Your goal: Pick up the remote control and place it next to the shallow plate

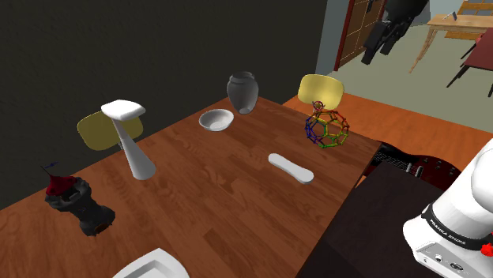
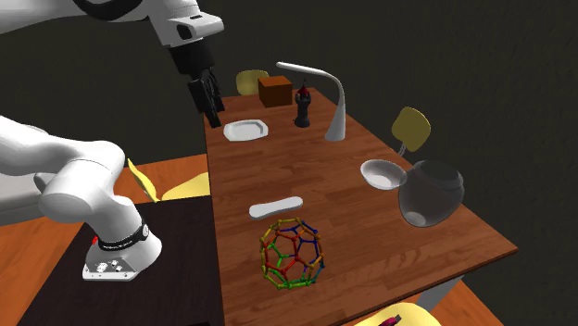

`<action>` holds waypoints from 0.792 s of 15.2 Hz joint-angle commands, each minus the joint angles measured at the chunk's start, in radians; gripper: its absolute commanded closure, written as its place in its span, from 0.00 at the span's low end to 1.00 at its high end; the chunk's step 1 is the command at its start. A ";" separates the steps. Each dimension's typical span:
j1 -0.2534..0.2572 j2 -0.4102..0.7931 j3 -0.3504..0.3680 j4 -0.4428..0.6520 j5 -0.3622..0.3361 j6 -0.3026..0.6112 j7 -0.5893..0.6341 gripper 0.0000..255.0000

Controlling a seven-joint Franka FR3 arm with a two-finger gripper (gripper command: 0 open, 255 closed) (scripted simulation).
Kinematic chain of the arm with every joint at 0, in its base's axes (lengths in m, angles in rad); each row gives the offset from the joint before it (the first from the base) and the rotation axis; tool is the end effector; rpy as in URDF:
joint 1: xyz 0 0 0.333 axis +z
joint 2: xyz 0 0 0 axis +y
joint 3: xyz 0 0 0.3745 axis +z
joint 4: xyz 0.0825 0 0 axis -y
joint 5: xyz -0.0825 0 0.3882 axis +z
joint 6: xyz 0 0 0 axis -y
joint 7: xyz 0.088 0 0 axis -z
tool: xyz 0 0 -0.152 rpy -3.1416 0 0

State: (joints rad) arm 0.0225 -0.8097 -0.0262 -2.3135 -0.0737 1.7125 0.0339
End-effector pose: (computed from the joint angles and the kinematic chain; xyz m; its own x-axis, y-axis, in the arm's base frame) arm 0.2852 -0.0145 0.6289 0.9777 -0.0230 0.2085 -0.0337 -0.9983 0.0475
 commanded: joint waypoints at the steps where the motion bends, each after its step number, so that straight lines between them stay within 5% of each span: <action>1: 0.000 0.000 0.000 0.000 0.000 0.000 0.000 0.00; 12: 0.039 0.141 0.043 -0.243 0.024 0.359 0.043 0.00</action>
State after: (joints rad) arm 0.0583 -0.6881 0.0146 -2.5365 -0.0505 2.0319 0.0747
